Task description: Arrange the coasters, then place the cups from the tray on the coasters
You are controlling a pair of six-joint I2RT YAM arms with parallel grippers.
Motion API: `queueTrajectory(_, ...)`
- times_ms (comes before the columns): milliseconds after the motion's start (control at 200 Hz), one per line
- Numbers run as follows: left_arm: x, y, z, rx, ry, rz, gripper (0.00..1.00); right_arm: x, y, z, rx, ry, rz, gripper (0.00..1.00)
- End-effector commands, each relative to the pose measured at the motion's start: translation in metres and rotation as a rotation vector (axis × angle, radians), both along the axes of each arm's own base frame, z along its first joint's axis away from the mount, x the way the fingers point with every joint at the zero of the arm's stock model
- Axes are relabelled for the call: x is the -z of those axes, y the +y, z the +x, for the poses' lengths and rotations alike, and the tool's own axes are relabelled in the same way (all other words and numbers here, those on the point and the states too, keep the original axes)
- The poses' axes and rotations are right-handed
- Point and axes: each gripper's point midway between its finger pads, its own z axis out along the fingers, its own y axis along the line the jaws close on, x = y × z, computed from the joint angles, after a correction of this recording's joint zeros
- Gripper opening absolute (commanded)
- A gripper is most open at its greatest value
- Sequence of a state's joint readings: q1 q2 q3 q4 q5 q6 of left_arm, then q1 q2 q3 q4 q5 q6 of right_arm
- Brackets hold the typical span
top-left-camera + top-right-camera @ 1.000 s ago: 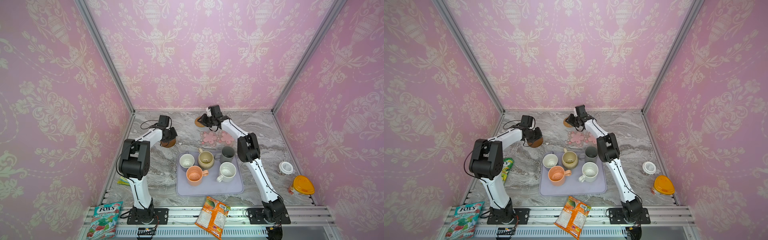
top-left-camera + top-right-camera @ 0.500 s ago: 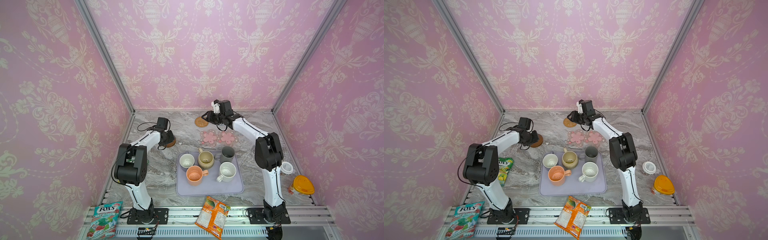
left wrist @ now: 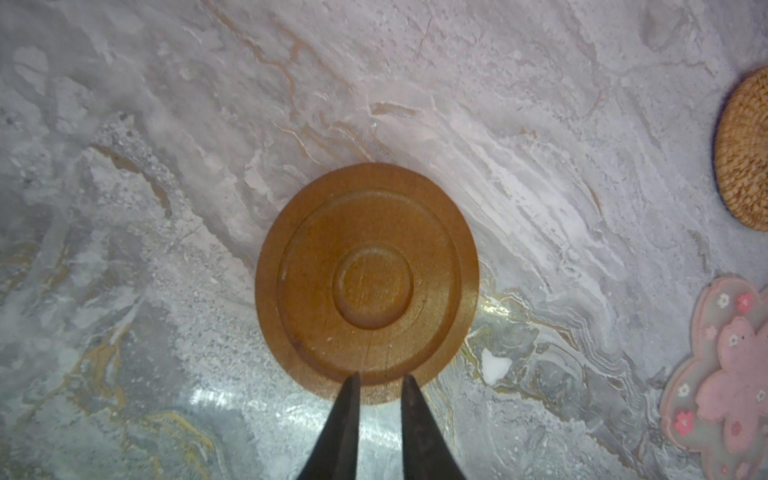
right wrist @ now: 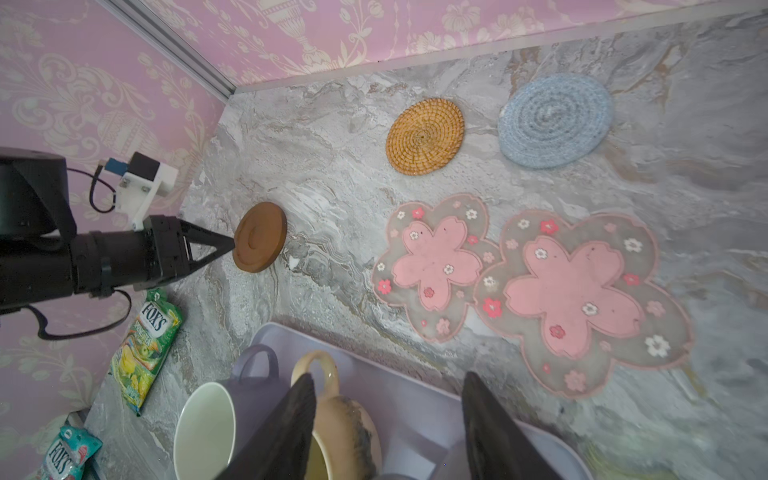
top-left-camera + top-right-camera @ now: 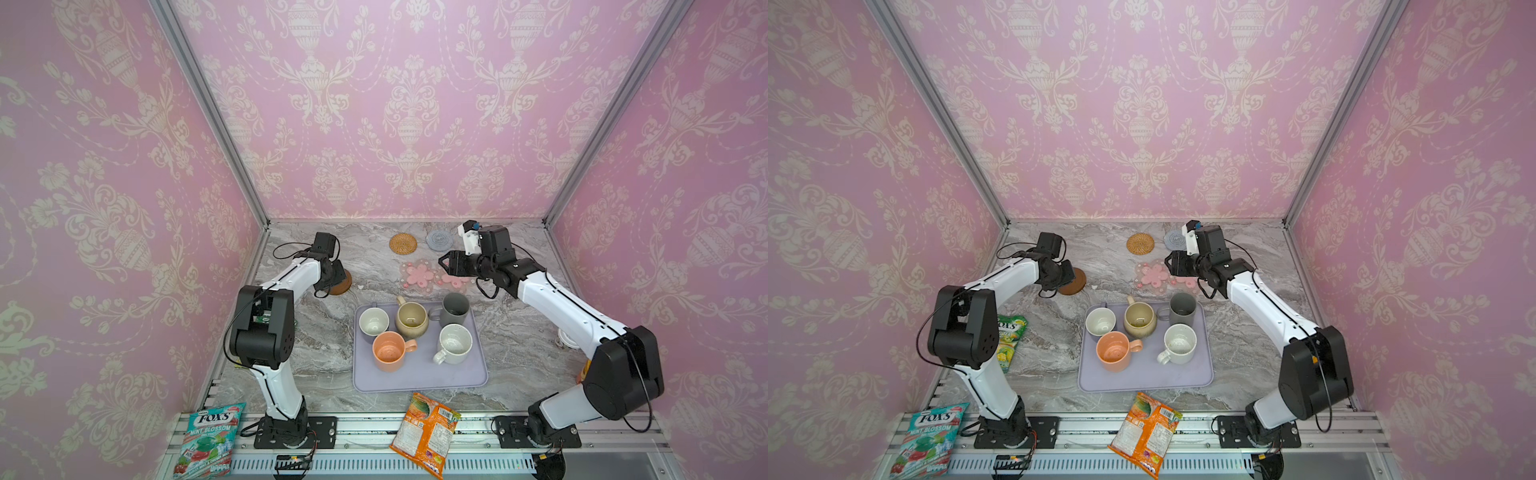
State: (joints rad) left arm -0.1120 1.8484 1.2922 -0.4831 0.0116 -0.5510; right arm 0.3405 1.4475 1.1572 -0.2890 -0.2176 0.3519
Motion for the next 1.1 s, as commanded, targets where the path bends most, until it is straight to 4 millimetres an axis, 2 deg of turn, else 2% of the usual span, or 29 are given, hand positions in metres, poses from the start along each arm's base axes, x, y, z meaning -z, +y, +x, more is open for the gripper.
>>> queueTrajectory(0, 0.005, 0.013, 0.006, -0.002, 0.031, 0.06, 0.2, 0.006, -0.03, -0.019, 0.051, -0.01, -0.116, 0.6)
queueTrajectory(275, 0.02, 0.014, 0.018, -0.017, 0.064, 0.07, 0.15, -0.004, -0.063, -0.038, 0.12, -0.028, -0.187, 0.64)
queueTrajectory(535, 0.033, 0.014, 0.024, -0.02, 0.079, 0.073, 0.09, -0.005, -0.067, -0.041, 0.15, -0.025, -0.166, 0.65)
queueTrajectory(1096, 0.062, 0.009, 0.02, -0.032, 0.13, 0.047, 0.1, 0.003, -0.074, -0.04, 0.186, -0.006, -0.177, 0.66)
